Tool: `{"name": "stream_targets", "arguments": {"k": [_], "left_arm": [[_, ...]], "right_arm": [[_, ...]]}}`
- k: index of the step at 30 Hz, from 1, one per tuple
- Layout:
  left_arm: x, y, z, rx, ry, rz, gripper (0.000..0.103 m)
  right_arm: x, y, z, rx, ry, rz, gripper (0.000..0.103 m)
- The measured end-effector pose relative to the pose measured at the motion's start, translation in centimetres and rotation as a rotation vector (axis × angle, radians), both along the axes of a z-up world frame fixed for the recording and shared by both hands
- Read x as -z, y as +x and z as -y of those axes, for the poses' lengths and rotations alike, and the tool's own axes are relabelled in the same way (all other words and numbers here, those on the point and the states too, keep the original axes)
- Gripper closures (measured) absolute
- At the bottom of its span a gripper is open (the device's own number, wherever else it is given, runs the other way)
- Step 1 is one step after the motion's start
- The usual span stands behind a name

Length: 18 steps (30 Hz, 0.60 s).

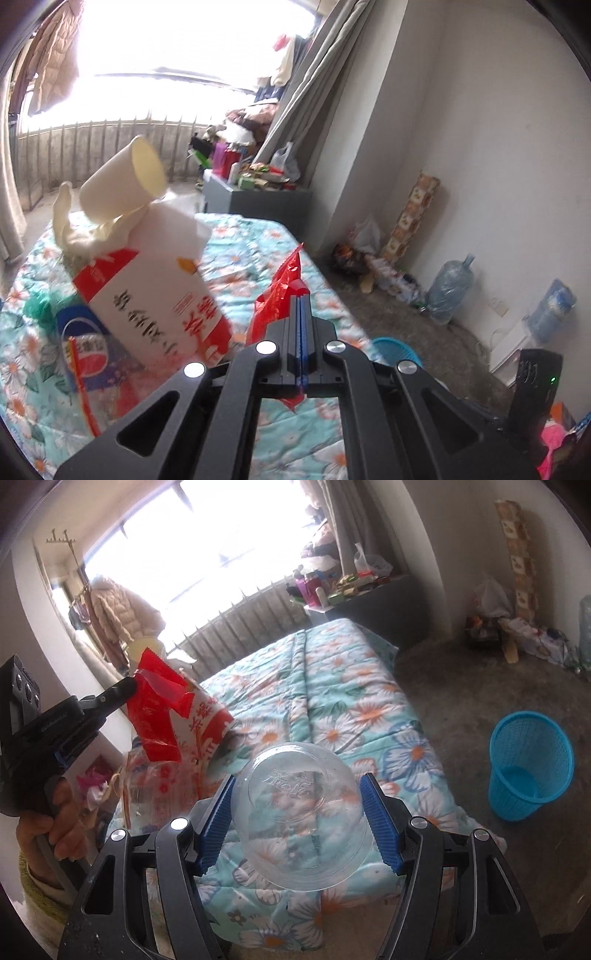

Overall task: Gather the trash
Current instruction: 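Carry the cup and wrapper to the blue wastebasket and open both tools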

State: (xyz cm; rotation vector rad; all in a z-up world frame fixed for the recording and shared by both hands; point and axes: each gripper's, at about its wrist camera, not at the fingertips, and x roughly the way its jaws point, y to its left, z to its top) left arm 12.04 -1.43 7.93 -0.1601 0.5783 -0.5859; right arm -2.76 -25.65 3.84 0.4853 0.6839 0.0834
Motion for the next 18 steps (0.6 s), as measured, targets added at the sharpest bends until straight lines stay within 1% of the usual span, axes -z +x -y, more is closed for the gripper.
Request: {"name": "stream_targets", "arguments": {"k": [6, 8, 12, 15, 16, 18], "left_arm": [[-3.7, 0.4, 2.5, 0.056, -0.034, 0.024, 0.103], [-5.0, 0.4, 4.1, 0.089, -0.048, 0.029, 0.103], [-6.5, 0.7, 7.9, 0.171, -0.071, 0.007, 0.103], [-6.5, 1.4, 13.0, 0.255, -0.056, -0.053, 0.103], [-5.9, 2.0, 15.5, 0.292, -0.050, -0.107, 0.103], [-4.9, 2.3, 18.8, 0.342, -0.032, -0.170, 0.103]], "right_arm": [[-0.9, -1.4, 2.8, 0.066, 0.056, 0.052, 0.040], [-1.1, -1.7, 4.0, 0.101, 0.067, 0.060, 0.040], [-1.1, -2.3, 6.8, 0.174, 0.105, 0.072, 0.040], [-0.8, -2.7, 9.6, 0.250, 0.127, 0.071, 0.040], [-0.6, -2.7, 10.5, 0.272, 0.136, 0.070, 0.040], [0.0, -3.0, 12.8, 0.338, 0.157, 0.060, 0.040]]}}
